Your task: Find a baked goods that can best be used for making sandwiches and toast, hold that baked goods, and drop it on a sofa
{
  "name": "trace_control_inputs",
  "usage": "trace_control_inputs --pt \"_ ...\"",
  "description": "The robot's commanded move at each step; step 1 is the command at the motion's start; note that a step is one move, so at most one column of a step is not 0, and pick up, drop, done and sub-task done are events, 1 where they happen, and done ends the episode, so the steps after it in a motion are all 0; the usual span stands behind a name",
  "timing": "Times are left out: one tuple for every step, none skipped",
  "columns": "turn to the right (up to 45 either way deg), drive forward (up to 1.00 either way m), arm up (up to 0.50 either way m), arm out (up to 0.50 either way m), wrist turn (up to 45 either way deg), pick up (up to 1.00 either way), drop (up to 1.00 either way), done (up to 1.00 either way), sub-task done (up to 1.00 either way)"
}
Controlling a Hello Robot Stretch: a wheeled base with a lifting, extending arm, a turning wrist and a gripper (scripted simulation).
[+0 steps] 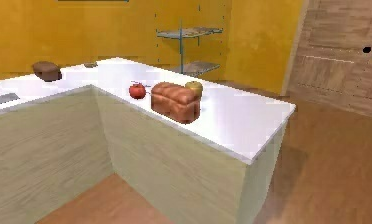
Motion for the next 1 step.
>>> trace_control_inputs --pt "0.0 0.35 0.0 0.0 0.0 0.0 0.0 0.0 0.0"
